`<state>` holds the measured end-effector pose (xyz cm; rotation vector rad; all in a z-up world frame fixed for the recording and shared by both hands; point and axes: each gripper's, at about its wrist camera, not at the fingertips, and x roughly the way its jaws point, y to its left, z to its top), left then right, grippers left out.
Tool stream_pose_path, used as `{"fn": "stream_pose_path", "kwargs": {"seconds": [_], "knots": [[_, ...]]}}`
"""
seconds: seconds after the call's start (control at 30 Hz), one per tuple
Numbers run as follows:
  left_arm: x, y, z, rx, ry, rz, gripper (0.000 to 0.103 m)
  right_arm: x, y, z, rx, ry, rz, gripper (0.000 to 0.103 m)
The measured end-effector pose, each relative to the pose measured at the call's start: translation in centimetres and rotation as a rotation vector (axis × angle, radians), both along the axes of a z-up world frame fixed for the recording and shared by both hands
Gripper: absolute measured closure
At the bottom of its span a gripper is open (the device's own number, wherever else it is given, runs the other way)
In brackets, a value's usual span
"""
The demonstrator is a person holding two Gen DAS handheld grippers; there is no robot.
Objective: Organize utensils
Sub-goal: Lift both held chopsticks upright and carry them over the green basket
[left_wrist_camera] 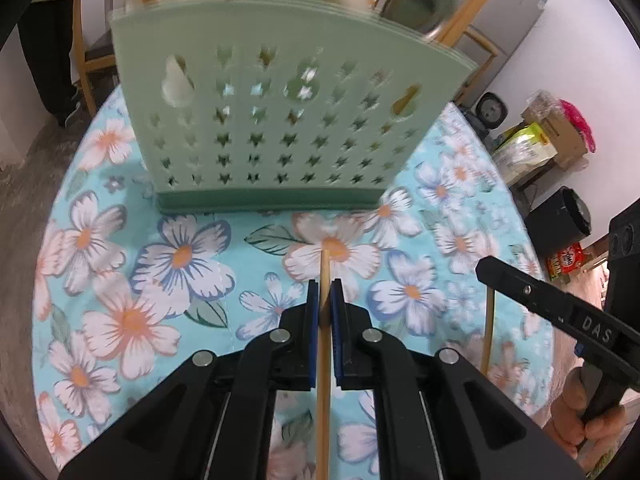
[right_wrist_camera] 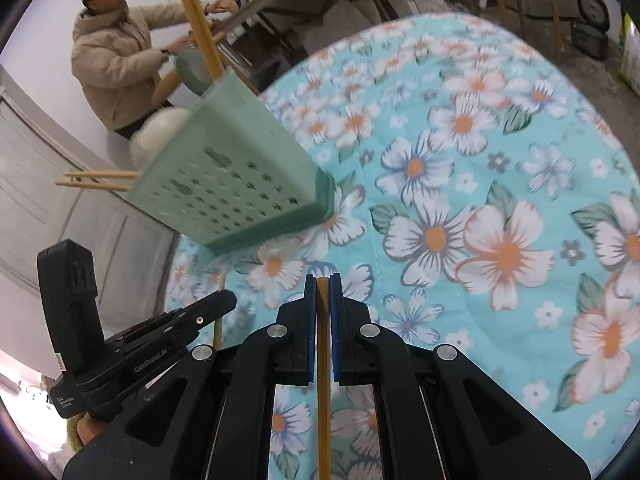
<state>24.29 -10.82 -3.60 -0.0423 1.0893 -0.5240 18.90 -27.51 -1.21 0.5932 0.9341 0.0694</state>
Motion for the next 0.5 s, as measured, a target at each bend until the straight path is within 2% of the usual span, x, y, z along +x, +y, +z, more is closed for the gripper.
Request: {"fn": "stream_pose_path", "kwargs": {"seconds": [0.33,0.5], "knots": [[-3.7,1.6,6.1,-0.073,-0.103,-0.035,0.098,-3.9,0.8,5.5,-0.025,-0.15,-0.012,0.098],[-5.7,2.7,9.4,-0.106,-0.181,-0.038,0.098,-5.1,1.1,8.1,-0.05,-0.218,-0.012,0.098]]}}
